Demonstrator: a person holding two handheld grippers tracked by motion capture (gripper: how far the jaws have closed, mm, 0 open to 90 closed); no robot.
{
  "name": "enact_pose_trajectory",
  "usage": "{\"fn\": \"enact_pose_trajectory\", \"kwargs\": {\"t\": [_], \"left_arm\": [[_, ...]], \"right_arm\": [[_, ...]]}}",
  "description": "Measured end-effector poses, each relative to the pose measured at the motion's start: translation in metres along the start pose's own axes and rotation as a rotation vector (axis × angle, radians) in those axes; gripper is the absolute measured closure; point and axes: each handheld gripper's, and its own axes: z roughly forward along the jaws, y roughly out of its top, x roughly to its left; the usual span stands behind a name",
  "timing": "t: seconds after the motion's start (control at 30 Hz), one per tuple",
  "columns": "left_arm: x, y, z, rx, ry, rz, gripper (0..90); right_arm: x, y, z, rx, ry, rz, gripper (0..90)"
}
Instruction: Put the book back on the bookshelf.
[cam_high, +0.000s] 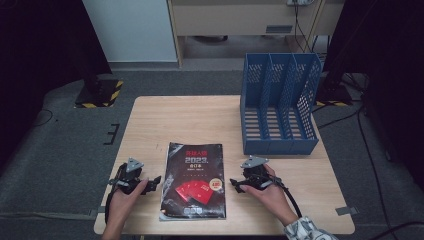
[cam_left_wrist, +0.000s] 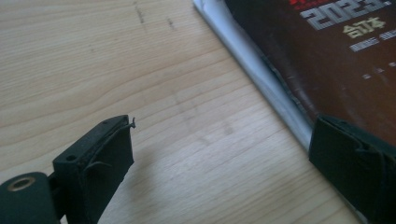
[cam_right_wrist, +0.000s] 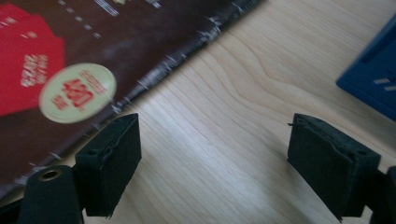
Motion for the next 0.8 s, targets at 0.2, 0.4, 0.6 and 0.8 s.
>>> {"fn": "enact_pose_trajectory", "kwargs": {"t": [0.2,0.4,0.6,0.8], "left_arm": [[-0.024,0.010,-0.004,-0.015,-0.023,0.032,6.8],[-0.039,0.011,-0.002,-0.007,-0.041,0.002,11.1],[-0.053,0.010,0.002,0.040,-0.056,0.027,17.1],[-0.056,0.010,0.007,0.115,-0.074,-0.004,23.9]], "right_arm": [[0.016,0.009,-0.004,-0.035,0.076,-0.032,23.5],[0.029,0.012,-0.001,-0.040,0.127,-0.042,25.6],[0.043,0.013,0.006,-0.021,0.156,-0.075,19.2],[0.055,0.014,0.010,-0.007,0.181,-0.093,17.6]]}}
